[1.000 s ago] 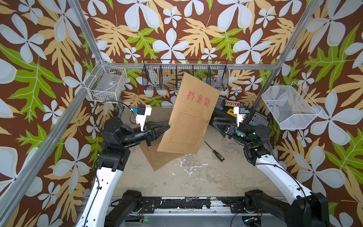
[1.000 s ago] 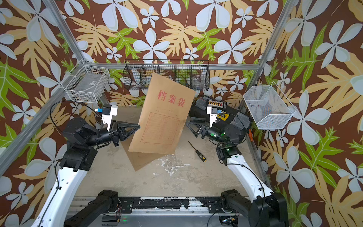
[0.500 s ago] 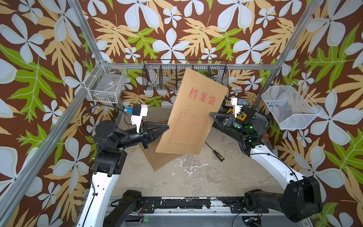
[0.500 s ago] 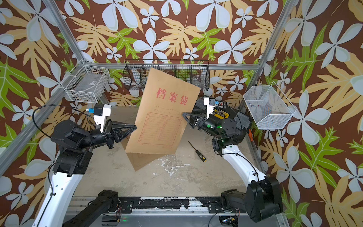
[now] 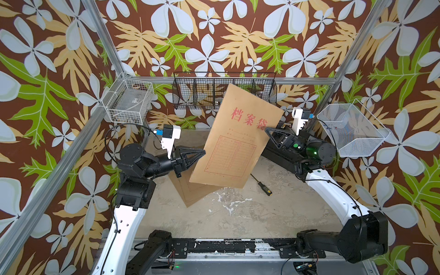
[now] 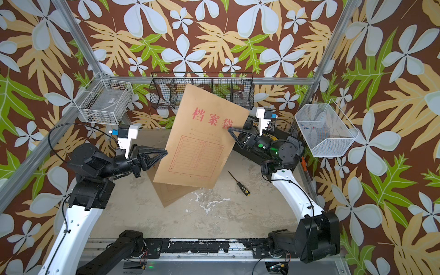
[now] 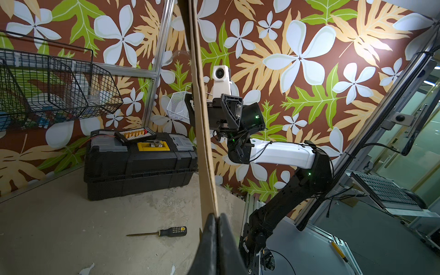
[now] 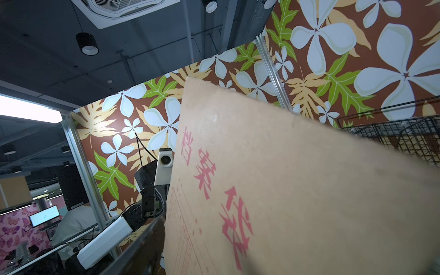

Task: Open the file bag
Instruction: Pick up the file bag from the file bag.

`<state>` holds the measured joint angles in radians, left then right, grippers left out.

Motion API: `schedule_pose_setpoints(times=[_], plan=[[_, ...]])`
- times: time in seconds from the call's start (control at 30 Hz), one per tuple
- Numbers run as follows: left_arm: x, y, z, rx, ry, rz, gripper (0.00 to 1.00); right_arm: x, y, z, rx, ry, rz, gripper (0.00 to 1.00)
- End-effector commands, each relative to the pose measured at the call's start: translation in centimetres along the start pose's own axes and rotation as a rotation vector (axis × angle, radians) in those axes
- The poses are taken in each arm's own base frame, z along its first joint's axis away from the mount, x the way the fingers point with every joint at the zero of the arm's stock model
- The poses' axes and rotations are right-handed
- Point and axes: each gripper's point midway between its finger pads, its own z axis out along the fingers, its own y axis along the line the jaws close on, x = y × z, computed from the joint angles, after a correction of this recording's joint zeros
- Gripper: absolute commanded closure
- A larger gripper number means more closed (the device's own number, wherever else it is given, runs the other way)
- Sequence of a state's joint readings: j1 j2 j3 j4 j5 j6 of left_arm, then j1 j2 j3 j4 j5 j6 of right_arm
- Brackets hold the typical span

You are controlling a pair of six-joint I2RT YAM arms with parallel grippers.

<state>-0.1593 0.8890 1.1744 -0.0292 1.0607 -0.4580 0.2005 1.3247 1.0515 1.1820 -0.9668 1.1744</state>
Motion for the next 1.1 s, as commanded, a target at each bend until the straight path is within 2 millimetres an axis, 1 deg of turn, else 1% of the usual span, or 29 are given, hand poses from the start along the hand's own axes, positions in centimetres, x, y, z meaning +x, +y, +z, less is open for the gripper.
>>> schedule_pose_setpoints(times=[0.0, 0.3, 0.47, 0.6, 0.63, 0.67, 0.7, 0.73, 0.8, 0.83, 0.87, 0.9, 0.93, 1.0, 1.07], plan=[[-0.8, 0.0, 0.0, -0.017, -0.026, 0.042, 1.0, -0.5, 1.3, 0.0, -0.044, 0.01, -0.044, 0.3], [-0.6, 2.3, 0.2, -0.107, -0.022, 0.012, 1.0, -0.3, 1.1, -0.7, -0.01, 0.023, -0.05, 0.55], [-0.2, 4.1, 0.2, -0.176, -0.022, -0.01, 1.0, 0.0, 0.7, -0.9, 0.031, 0.041, -0.07, 0.77], [-0.2, 5.1, 0.2, -0.22, -0.028, -0.022, 1.0, 0.3, 0.6, -1.1, 0.063, 0.054, -0.075, 0.93], [-0.1, 5.6, 0.1, -0.247, -0.031, -0.024, 1.0, 0.4, 0.5, -1.2, 0.08, 0.062, -0.081, 1.0], [0.0, 6.2, -0.1, -0.279, -0.035, -0.024, 1.0, 0.5, 0.4, -1.3, 0.099, 0.07, -0.091, 1.0], [0.0, 6.9, -0.3, -0.316, -0.041, -0.028, 0.98, 0.6, 0.2, -1.3, 0.113, 0.079, -0.097, 1.0], [0.0, 7.9, -0.6, -0.369, -0.053, -0.032, 0.84, 0.6, 0.1, -1.4, 0.131, 0.087, -0.108, 1.0], [-0.1, 9.5, -1.2, -0.461, -0.071, -0.037, 0.52, 0.7, -0.3, -1.6, 0.174, 0.092, -0.114, 1.0], [0.0, 10.5, -1.5, -0.511, -0.078, -0.038, 0.38, 0.6, -0.5, -1.8, 0.205, 0.09, -0.118, 1.0], [0.0, 11.2, -1.8, -0.551, -0.084, -0.035, 0.28, 0.5, -0.9, -2.0, 0.241, 0.088, -0.117, 1.0], [0.0, 12.1, -2.2, -0.599, -0.085, -0.028, 0.2, 0.3, -1.2, -2.4, 0.285, 0.078, -0.124, 1.0], [0.1, 12.8, -2.5, -0.639, -0.083, -0.022, 0.17, 0.1, -1.7, -2.8, 0.339, 0.061, -0.123, 1.0], [0.4, 14.0, -2.9, -0.71, -0.071, -0.004, 0.16, -0.3, -2.4, -3.5, 0.423, 0.029, -0.113, 1.0], [1.0, 14.6, -2.7, -0.771, -0.049, 0.026, 0.16, -0.3, -3.3, -4.2, 0.499, -0.003, -0.082, 1.0]])
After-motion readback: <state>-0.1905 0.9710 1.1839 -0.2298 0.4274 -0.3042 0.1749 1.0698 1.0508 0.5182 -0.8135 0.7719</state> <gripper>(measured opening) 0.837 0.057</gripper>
